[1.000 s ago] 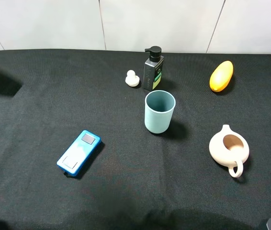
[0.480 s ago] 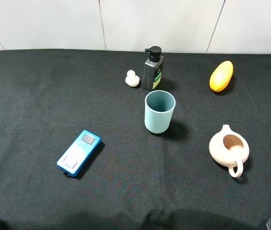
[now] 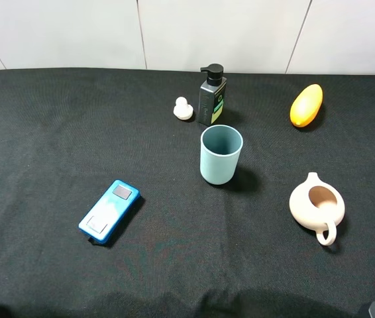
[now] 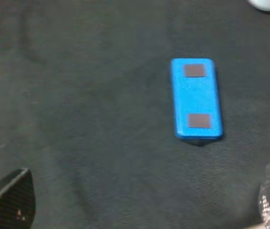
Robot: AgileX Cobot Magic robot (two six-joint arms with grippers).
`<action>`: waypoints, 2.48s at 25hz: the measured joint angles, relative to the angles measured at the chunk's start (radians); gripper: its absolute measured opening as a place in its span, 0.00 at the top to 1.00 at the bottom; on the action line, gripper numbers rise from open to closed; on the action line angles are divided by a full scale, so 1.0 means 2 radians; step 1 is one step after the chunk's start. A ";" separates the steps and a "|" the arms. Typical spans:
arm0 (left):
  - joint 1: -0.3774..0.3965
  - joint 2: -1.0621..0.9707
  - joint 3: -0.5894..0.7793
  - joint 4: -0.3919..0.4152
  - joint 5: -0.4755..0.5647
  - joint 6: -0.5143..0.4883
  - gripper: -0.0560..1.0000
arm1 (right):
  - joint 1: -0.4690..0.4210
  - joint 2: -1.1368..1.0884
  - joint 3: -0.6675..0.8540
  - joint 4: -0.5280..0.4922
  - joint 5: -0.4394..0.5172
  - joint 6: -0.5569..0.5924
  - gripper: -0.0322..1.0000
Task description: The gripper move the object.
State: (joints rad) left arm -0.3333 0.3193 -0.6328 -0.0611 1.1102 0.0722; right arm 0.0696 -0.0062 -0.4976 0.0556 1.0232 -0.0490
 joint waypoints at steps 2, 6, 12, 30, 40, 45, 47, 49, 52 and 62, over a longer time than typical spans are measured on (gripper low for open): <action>0.023 -0.019 0.017 0.005 -0.004 0.005 0.01 | 0.000 0.000 0.000 0.000 0.000 0.000 0.30; 0.065 -0.054 0.048 0.006 -0.024 0.011 0.01 | 0.000 0.000 0.000 0.000 0.000 0.000 0.30; 0.108 -0.102 0.068 0.006 -0.029 0.021 0.01 | 0.000 0.000 0.000 0.000 0.000 0.000 0.30; 0.133 -0.164 0.069 0.006 -0.025 0.042 0.01 | 0.000 0.000 0.000 0.000 0.000 0.000 0.30; 0.133 -0.164 0.069 0.006 -0.025 0.042 0.01 | 0.000 0.000 0.000 0.000 0.000 0.000 0.30; 0.133 -0.164 0.069 0.006 -0.025 0.042 0.01 | 0.000 0.000 0.000 0.000 0.000 0.000 0.30; 0.134 -0.164 0.069 0.006 -0.025 0.042 0.01 | 0.000 0.000 0.000 0.000 0.000 0.000 0.30; 0.145 -0.164 0.069 0.006 -0.025 0.042 0.01 | 0.000 0.000 0.000 0.000 0.000 0.000 0.30; 0.176 -0.164 0.069 0.007 -0.025 0.042 0.01 | 0.000 0.000 0.000 0.001 0.000 0.000 0.30; 0.196 -0.164 0.069 0.008 -0.025 0.042 0.01 | 0.000 0.000 0.000 0.001 0.000 0.000 0.30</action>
State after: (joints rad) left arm 0.0595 -0.0084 -0.4958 -0.0460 1.0602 0.1571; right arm 0.0696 -0.0062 -0.4976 0.0567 1.0232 -0.0490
